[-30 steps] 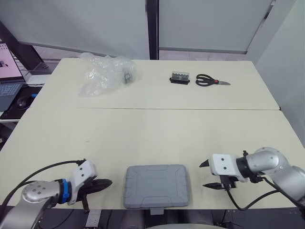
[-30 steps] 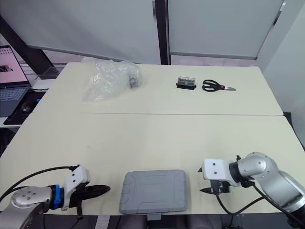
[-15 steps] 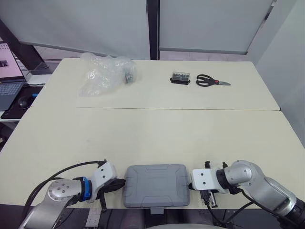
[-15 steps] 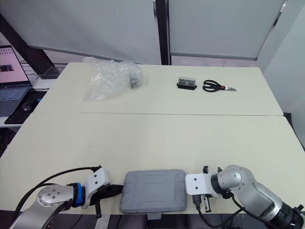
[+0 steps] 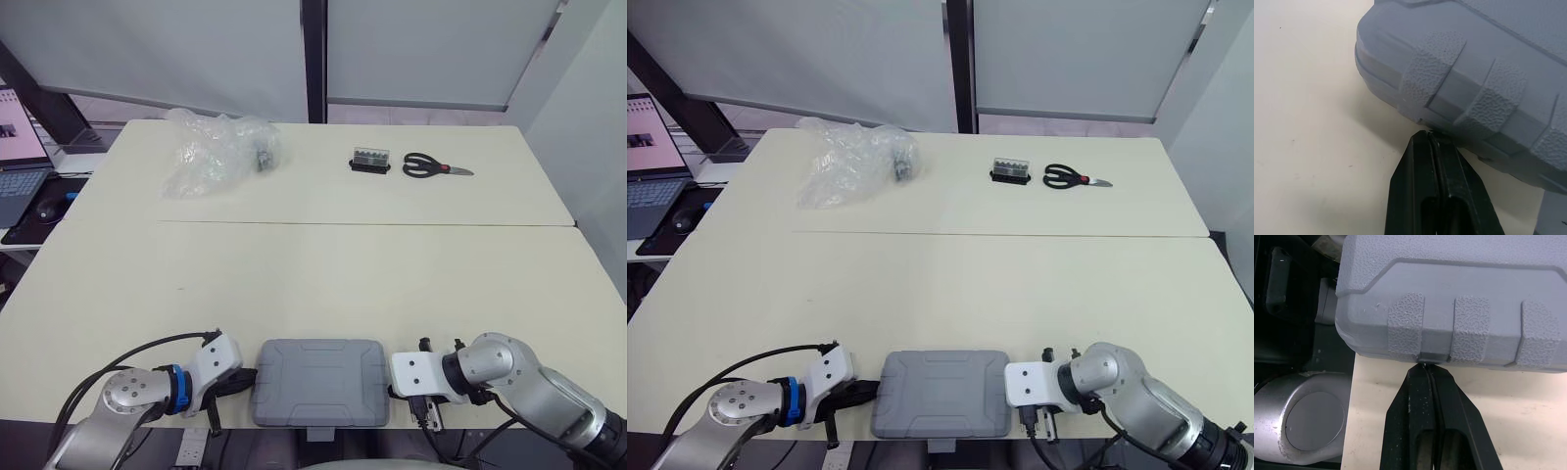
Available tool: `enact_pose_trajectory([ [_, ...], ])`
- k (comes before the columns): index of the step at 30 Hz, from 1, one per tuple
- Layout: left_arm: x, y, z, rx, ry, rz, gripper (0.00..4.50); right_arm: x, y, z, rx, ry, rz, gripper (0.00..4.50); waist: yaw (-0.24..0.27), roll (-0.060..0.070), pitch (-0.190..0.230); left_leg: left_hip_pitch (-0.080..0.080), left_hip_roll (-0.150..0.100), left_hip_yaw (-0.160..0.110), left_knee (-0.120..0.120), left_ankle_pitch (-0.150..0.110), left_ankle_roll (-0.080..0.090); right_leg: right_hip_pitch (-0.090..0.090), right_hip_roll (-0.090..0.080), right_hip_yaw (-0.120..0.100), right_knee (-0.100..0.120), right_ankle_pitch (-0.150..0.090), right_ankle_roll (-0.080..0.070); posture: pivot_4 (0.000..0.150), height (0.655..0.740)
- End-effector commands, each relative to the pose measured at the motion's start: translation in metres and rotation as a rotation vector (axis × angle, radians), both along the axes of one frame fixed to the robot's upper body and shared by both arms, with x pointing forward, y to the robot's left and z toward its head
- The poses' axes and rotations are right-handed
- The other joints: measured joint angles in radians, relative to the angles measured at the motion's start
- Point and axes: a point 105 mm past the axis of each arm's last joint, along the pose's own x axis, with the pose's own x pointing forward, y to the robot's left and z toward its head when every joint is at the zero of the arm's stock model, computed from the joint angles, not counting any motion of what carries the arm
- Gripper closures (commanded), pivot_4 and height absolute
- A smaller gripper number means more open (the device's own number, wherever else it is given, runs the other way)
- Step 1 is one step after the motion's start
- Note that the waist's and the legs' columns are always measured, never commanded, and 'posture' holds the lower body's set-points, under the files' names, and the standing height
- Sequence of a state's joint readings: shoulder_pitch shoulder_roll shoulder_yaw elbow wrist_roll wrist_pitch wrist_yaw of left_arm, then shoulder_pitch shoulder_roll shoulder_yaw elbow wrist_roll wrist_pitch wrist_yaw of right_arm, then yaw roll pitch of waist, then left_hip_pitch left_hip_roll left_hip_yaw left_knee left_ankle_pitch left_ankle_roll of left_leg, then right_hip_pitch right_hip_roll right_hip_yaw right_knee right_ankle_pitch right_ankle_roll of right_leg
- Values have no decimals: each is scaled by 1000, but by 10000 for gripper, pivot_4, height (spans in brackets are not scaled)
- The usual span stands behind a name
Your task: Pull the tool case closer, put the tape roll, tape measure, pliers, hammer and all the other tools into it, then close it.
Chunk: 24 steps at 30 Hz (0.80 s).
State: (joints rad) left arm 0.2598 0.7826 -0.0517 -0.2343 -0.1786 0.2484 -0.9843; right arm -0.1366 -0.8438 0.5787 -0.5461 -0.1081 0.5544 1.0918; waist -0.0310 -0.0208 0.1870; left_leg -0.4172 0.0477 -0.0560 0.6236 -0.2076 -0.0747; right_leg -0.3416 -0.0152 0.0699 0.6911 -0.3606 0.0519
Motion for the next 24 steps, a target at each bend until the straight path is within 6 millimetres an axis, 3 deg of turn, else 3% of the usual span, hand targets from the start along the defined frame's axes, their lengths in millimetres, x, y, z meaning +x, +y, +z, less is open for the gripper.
enact_pose_trajectory([
  [1,-5,-9,-1,-29,1,-42,45000,-4,12,8,43,-24,50,44860,0,0,0,0,0,0,0,0,0,0,0,0,0,0,0,1500,7400],
  [5,-5,2,1,-13,-11,-24,45000,-2,5,9,29,-15,20,44860,0,0,0,0,0,0,0,0,0,0,0,0,0,0,0,1500,7400],
  [9,1,31,16,12,-52,13,45000,6,-16,18,8,-32,-24,44860,0,0,0,0,0,0,0,0,0,0,0,0,0,0,0,1500,7400],
  [14,6,64,52,27,-102,27,45000,17,-44,56,78,-88,-57,44860,0,0,0,0,0,0,0,0,0,0,0,-1,1,0,0,1500,7400],
  [19,4,82,80,91,-132,29,45000,13,-78,91,56,-67,-47,44860,0,0,0,0,-1,2,0,0,0,1,-2,0,0,0,0,1500,7400],
  [24,5,88,89,123,-138,38,45000,15,-85,105,54,-79,-25,44860,-1,0,0,2,0,1,0,0,0,2,-1,-1,0,0,0,1500,7400],
])
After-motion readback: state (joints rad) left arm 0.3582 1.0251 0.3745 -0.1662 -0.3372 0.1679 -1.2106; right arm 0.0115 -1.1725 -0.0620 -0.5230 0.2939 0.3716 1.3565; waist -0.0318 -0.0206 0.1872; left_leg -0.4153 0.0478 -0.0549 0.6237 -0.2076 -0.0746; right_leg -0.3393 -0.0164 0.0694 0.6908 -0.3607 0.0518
